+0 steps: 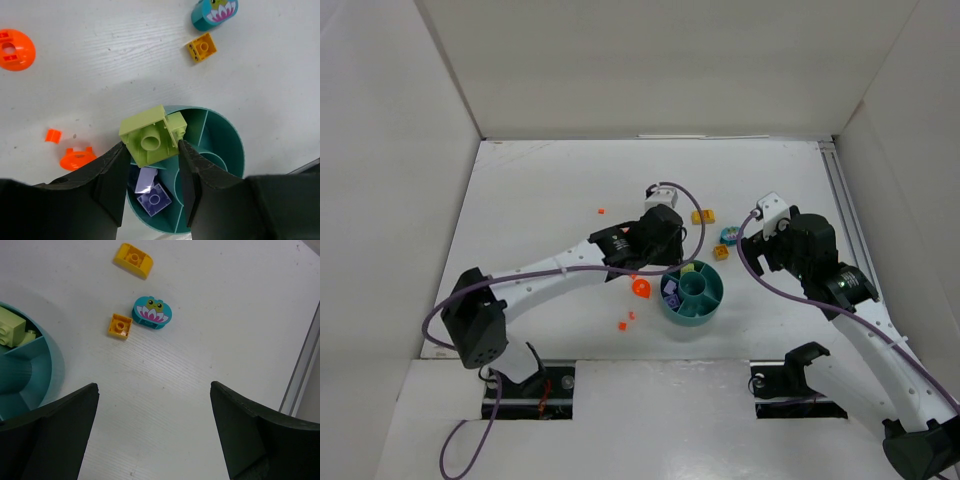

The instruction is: Sort the legos into containers by color

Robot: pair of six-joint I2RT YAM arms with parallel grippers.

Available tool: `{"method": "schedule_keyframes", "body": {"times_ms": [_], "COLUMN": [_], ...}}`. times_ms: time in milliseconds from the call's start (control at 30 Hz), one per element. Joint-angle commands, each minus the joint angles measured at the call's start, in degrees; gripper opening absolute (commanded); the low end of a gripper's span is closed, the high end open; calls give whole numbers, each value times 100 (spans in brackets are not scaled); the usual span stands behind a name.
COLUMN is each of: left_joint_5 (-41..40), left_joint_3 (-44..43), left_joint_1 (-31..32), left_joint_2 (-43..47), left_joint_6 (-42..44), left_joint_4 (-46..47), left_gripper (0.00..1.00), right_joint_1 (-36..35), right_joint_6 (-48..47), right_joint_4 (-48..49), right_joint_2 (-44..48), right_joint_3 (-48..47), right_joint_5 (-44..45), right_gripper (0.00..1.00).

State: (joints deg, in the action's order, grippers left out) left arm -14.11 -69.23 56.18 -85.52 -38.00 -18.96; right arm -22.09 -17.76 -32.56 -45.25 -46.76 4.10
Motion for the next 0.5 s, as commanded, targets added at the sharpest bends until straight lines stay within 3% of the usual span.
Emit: {"method": "schedule_keyframes", "body": {"times_ms": [0, 333, 467], "left_joint_5": [461, 1322, 1323], "left_joint_3": [-187, -3, -3], "left_joint_1": [33, 33, 33], "left_joint_2": [-149, -150, -272], "left_joint_6": [302, 407, 407], "left_joint_4": [86, 568, 516], "left_gripper": [29, 30, 31], "right_joint_1": [38, 38, 38], "right_joint_6": [97, 97, 97], "right_joint_4": [206, 206, 206], "right_joint_2": [87, 87, 87], "right_joint_3": [-8, -61, -61], "right_joint_5": [100, 100, 100], "right_gripper": [97, 97, 97]}}
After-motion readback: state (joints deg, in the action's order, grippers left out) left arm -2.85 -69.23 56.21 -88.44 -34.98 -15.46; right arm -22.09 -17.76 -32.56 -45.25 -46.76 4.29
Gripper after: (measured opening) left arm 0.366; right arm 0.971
